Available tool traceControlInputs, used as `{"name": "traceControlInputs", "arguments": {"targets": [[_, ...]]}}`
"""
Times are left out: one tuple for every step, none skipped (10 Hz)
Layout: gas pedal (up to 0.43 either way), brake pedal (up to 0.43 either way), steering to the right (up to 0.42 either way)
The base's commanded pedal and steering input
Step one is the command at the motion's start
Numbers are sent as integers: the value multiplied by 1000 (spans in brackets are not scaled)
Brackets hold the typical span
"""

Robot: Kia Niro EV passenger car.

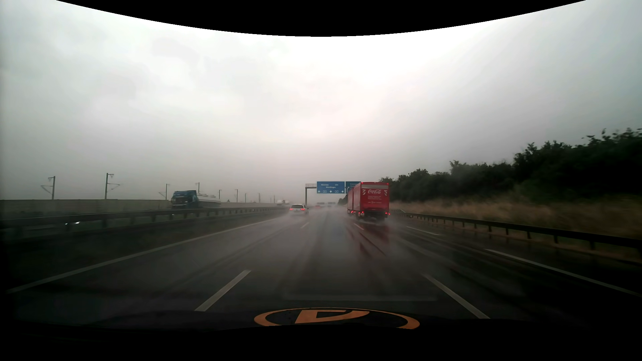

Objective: Follow the waypoints while adhering to traffic rules and regulations

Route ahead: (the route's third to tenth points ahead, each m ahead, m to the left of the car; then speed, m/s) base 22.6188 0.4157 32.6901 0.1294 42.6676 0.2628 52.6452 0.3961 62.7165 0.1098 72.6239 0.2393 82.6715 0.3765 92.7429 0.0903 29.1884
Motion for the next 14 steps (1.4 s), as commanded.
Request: {"name": "traceControlInputs", "arguments": {"targets": [[248,0,-1],[248,0,-1],[248,0,-1],[248,0,-1],[248,0,-1],[248,0,-2],[248,0,-1],[248,0,-2],[248,0,-1],[248,0,-2],[248,0,-2],[248,0,-2],[248,0,-2],[248,0,-2]]}}
